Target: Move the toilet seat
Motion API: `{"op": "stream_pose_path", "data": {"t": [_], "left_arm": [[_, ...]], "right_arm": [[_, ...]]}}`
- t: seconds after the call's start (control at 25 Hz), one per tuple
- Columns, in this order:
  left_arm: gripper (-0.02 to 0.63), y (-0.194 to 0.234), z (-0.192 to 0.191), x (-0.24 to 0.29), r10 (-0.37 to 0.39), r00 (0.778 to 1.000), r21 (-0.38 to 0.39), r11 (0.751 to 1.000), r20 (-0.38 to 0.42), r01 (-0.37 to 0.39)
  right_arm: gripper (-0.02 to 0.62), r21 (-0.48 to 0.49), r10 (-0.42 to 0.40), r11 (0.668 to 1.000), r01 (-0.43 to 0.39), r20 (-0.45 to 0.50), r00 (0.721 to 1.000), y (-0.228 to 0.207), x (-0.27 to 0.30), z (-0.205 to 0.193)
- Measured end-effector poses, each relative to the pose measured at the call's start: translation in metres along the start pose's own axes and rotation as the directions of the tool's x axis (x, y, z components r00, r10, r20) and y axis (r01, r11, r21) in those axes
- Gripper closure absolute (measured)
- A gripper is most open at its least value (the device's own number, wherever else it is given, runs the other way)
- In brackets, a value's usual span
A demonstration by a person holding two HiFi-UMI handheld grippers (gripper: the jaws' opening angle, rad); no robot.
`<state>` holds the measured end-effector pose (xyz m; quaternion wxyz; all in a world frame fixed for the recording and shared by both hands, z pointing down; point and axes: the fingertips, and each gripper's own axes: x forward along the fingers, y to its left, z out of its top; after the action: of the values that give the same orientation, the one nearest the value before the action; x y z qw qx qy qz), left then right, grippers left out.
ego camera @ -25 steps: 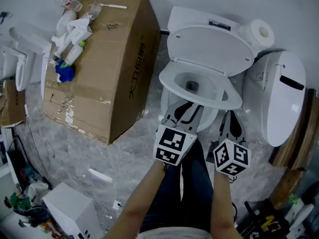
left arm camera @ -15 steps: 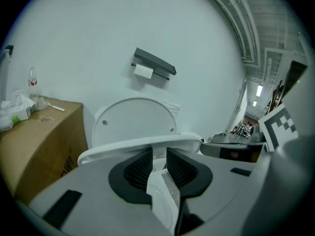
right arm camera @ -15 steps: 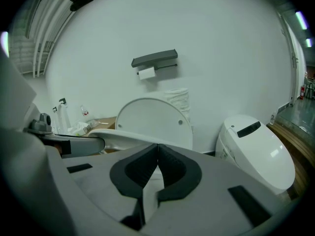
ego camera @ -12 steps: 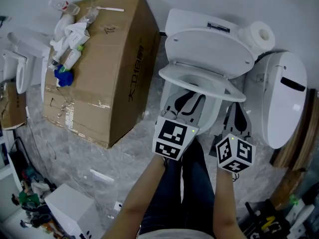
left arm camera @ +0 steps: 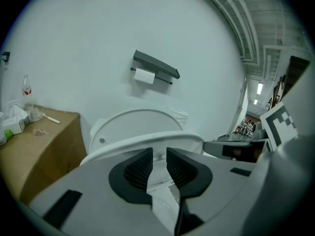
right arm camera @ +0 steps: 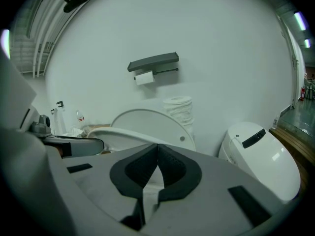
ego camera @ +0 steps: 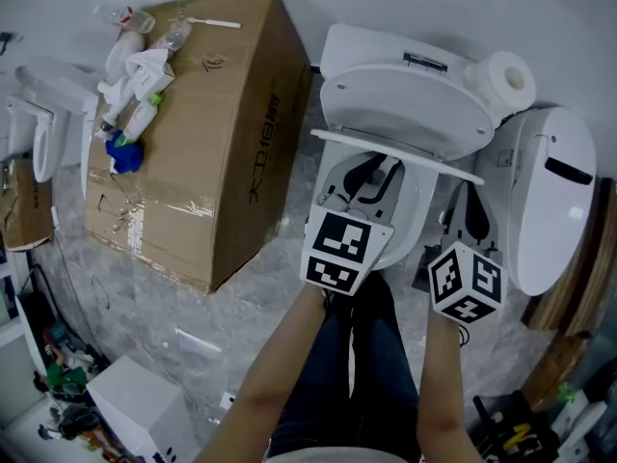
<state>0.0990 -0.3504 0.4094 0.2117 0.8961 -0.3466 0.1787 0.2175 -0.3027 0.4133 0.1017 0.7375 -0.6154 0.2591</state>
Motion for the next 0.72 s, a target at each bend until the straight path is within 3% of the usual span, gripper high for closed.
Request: {"op": "stream_pose_path", "data": {"t": [0.72], "left_arm": [[0.508,0.022,0.037,0.042,-0.002,0.999,-0.002,1.0,0.043,0.002]], "right_arm": [[0.578,-0.013,0.012,1.0,-0.012,0.034,0.999,-0.008,0.048,0.037]]}}
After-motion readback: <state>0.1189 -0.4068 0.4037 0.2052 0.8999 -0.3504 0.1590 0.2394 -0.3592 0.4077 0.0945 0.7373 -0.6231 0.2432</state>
